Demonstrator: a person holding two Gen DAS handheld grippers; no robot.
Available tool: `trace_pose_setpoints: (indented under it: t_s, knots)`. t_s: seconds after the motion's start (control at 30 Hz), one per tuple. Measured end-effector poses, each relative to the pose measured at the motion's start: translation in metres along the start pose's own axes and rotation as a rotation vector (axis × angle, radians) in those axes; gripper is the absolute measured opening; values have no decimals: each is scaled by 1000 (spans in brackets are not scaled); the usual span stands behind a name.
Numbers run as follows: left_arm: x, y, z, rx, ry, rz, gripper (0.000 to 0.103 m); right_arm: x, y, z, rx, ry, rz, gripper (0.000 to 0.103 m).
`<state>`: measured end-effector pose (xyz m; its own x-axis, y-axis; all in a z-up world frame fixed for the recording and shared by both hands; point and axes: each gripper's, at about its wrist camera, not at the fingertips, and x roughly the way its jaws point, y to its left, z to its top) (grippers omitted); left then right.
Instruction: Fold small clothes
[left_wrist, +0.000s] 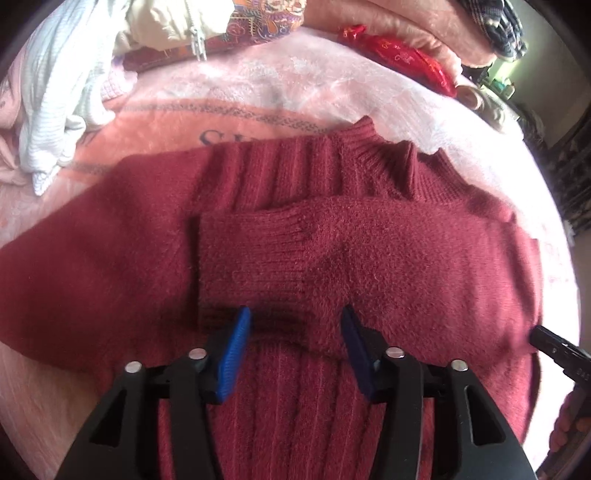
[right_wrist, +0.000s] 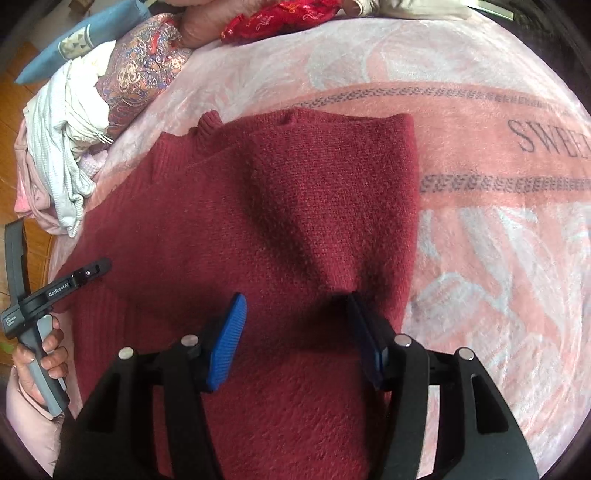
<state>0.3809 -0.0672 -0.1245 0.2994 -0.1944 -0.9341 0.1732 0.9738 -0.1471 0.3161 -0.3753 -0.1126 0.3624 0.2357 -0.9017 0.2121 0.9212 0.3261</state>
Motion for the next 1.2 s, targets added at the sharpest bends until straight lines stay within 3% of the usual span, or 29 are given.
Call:
trace_pose_setpoints:
  t_s: [0.07,0.13,0.27,0.43,0.53,0.67,0.87,1.0,1.1,1.17,1.2]
  knots:
    - [-12,15,-1,3,-27,31,79,-8,6,-6,-17,7,-27,67]
    - [-28,42,-3,13,-66,116,85,-12,11,-11,-27,35,-53,69]
    - [-49,118,-1,-75,-72,199,88,-13,19,-14,-47,63,-44,69]
    - [-73,245,-9,-250,-70,361,88,-8,18,-8,-44,39,-66,69]
    - [-80,307,-17,-358,-52,360,88,-1,17,-6,-32,44,-58,70]
    - [-73,357,-21,-451,-37,380,88,7,18,-4,-27,54,-70,72]
    - [-49,382,-25,-502,5,360,88,15,17,-5,-26,58,-77,72]
    - [-42,374,-25,-465,-13,352,71,17,17,-4,-30,60,-73,74]
    - [-42,359,-23,-421,-23,338,39,18,16,-4,-28,58,-67,74]
    - [-44,349,-19,-400,-26,344,13,19,16,-5,-28,55,-62,75]
    - [-46,345,-18,-395,-33,338,11,18,16,-5,-31,51,-61,75]
